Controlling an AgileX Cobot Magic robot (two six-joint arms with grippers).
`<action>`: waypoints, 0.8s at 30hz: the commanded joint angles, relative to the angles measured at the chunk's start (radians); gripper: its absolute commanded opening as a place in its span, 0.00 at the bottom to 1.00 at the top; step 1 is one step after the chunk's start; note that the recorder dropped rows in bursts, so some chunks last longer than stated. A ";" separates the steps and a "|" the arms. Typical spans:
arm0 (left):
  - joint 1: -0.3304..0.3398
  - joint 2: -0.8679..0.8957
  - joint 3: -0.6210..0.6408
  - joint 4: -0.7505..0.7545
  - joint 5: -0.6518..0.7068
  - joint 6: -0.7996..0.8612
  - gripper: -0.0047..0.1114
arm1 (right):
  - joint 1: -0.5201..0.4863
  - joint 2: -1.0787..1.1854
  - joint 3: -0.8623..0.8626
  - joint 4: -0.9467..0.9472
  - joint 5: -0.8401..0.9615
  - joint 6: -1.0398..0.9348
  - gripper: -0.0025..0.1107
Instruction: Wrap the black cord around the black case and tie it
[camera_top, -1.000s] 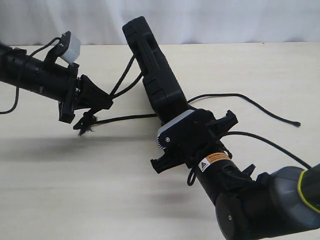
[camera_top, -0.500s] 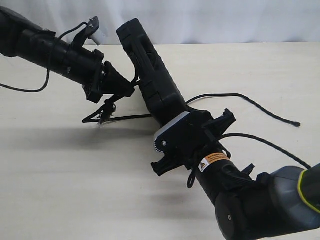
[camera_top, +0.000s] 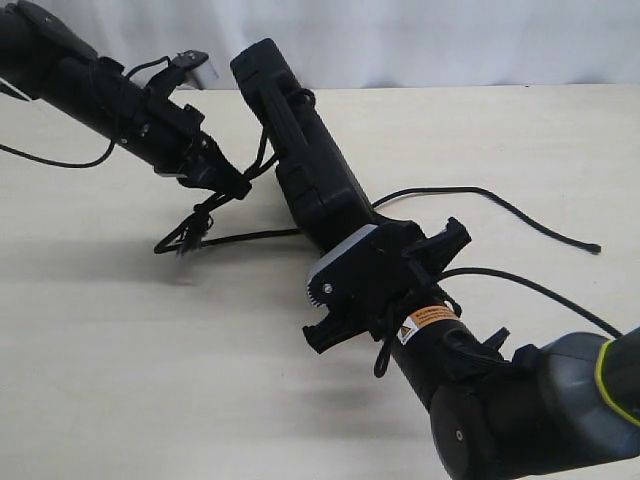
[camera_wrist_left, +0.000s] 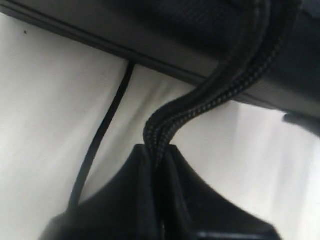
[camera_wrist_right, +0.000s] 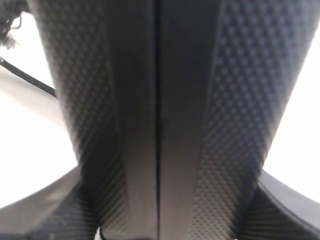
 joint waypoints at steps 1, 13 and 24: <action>-0.031 0.004 -0.049 0.067 0.047 -0.110 0.04 | -0.001 -0.002 0.002 -0.008 0.057 0.008 0.06; -0.054 0.004 -0.162 0.087 0.176 -0.103 0.04 | -0.001 -0.002 0.002 0.096 0.080 -0.130 0.06; -0.047 0.004 -0.162 0.079 0.186 -0.039 0.04 | -0.001 -0.002 0.002 0.151 0.086 -0.232 0.31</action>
